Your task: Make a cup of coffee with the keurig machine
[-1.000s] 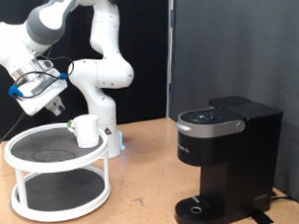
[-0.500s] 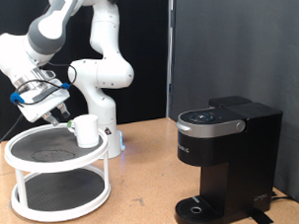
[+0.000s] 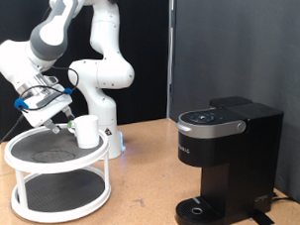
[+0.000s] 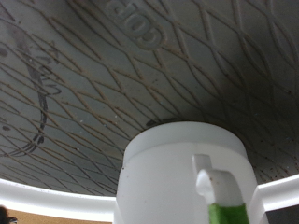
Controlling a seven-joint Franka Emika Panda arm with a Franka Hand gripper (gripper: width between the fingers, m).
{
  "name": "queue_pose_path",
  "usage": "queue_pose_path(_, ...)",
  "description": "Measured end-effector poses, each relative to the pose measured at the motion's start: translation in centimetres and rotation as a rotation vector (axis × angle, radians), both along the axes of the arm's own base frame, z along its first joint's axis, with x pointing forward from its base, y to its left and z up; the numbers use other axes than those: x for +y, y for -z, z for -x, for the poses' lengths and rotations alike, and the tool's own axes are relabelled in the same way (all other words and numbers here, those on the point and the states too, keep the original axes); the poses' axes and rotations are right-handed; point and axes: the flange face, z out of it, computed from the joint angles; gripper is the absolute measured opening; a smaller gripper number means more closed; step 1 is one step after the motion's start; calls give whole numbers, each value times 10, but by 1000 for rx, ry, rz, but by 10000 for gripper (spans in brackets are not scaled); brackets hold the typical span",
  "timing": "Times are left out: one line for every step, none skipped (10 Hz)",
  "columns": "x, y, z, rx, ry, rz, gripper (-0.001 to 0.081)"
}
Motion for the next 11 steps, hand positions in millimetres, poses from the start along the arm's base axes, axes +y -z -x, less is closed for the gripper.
queue_pose_path(0,1,0,-5,-3,1,734)
queue_pose_path(0,1,0,-9,-4,2,734)
queue_pose_path(0,2,0,-13,-5,5,734)
queue_pose_path(0,2,0,-18,-6,9,734)
queue_pose_path(0,3,1,-21,-7,10,647)
queue_pose_path(0,4,2,-22,-9,5,647)
queue_pose_path(1,4,3,-24,-19,-14,512)
queue_pose_path(2,5,6,-30,-28,-33,512)
queue_pose_path(2,6,7,-36,-33,-41,309)
queue_pose_path(2,6,8,-40,-35,-43,162)
queue_pose_path(2,6,9,-41,-36,-43,162)
